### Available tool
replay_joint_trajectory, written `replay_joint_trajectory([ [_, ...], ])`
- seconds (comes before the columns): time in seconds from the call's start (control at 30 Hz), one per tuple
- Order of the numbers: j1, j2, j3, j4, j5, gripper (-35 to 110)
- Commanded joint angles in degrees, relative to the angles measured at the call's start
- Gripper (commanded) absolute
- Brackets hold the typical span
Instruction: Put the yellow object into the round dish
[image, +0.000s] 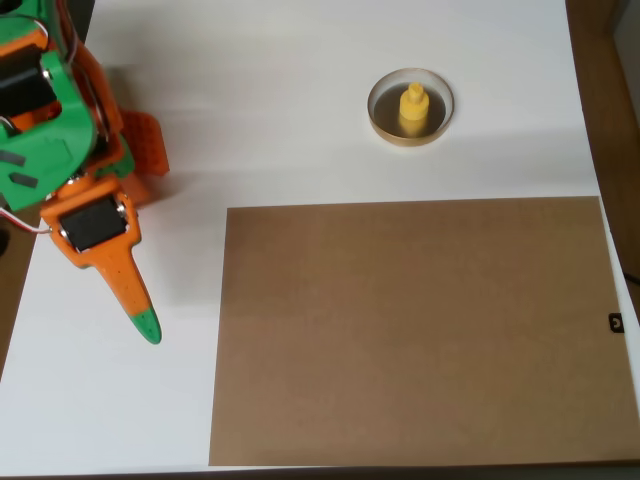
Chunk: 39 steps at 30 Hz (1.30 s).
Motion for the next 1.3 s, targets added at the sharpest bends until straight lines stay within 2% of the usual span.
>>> replay_joint_trajectory([
  [0.0, 1.6, 2.9, 0.7, 0.6, -0.4, 22],
  [0.67, 4.1, 3.4, 6.5, -3.0, 4.4, 0],
  [1.27, 5.1, 3.4, 7.0, -2.9, 7.7, 1],
])
